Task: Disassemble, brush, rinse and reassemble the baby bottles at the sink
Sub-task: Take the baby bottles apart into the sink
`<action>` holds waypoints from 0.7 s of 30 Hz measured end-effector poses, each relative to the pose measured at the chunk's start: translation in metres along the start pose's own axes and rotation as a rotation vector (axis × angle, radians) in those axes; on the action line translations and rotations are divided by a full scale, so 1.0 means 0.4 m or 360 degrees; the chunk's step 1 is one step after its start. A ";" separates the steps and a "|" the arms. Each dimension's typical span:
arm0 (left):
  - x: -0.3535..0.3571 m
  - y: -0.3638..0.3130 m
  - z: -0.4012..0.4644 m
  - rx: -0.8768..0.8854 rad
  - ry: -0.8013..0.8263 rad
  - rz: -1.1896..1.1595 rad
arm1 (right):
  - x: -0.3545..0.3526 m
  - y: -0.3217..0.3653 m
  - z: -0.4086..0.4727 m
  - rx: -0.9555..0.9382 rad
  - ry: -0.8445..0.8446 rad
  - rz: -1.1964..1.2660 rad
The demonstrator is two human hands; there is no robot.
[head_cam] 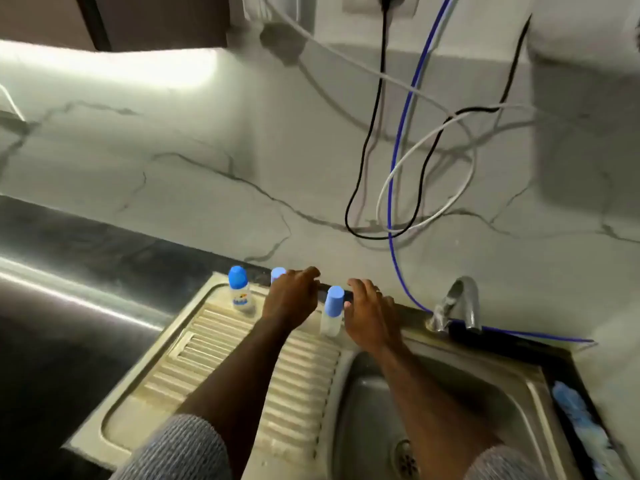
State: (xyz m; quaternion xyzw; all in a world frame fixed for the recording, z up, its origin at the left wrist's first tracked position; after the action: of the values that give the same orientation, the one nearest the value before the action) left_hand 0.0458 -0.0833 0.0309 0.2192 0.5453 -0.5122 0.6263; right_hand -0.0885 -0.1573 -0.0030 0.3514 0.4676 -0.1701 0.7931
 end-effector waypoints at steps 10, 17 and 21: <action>0.254 0.094 -0.046 -0.0099 0.0078 -0.0182 | 0.221 -0.108 0.049 0.0275 0.0152 0.0451; 0.352 0.084 -0.080 -0.0018 -0.0209 -0.0447 | 0.260 -0.178 0.030 0.0305 -0.0155 0.0888; 0.413 0.007 -0.101 0.0113 -0.0305 -0.0564 | 0.209 -0.249 -0.049 0.0238 -0.0456 0.1137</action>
State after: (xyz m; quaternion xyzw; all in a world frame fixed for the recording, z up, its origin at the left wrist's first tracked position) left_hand 0.0101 -0.1153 -0.1322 0.0920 0.4948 -0.6517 0.5674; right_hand -0.1181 -0.2075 -0.1207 0.5215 0.1868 0.0358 0.8318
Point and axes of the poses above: each hand's wrist, its own z-axis towards the middle knuckle, its own x-axis out of the palm, y = z × x, the point moved 10 cm from there along z, towards the middle knuckle, and after that the axes turned 9 degrees about z, right-handed, at the moved point
